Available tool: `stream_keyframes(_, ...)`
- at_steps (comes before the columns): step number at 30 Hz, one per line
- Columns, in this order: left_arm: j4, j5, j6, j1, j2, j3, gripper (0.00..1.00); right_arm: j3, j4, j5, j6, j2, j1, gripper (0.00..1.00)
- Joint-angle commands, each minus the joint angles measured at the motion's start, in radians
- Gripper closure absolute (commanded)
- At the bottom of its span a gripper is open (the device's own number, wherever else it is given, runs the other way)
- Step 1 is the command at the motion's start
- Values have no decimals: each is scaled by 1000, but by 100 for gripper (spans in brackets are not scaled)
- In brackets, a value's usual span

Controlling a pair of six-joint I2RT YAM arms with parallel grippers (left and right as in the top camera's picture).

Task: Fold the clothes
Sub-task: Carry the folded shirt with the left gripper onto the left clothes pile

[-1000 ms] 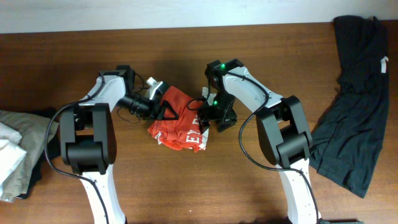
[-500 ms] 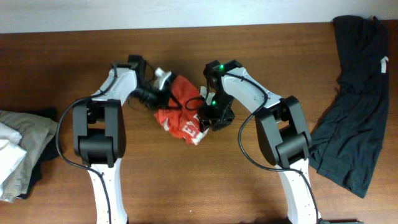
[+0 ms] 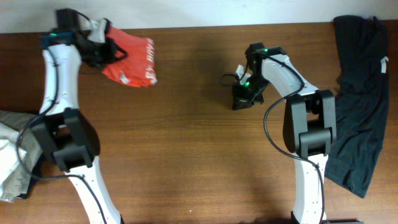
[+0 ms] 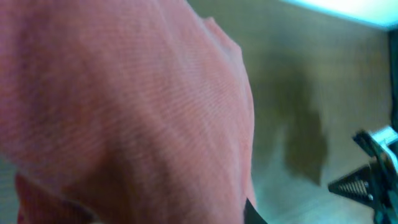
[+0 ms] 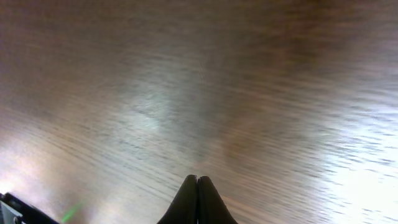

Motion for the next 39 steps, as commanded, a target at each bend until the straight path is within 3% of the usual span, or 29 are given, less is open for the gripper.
stream_keyframes(1,-109,-198,-76,81,-142,152,100,19,3,-6,6,5,-11,96)
stream_keyframes(5,-251,-291,-249,272,-237,170,100,19,13,-13,6,5,-2,96)
stream_keyframes(15,-356,-308,-361,763,-322,170,100,19,-40,-83,-6,5,-2,96)
stream_keyframes(21,-272,-219,-341,803,-321,149,100,19,-35,-85,-6,5,-2,96)
stream_keyframes(23,-198,-144,-320,793,-321,60,100,19,-31,-85,-5,5,-2,96)
stream_keyframes(30,-85,-144,-322,800,-321,-159,100,19,-40,-85,-5,5,-2,96)
stream_keyframes(39,-127,-167,-340,947,-321,-209,100,19,-61,-85,-5,5,-2,96)
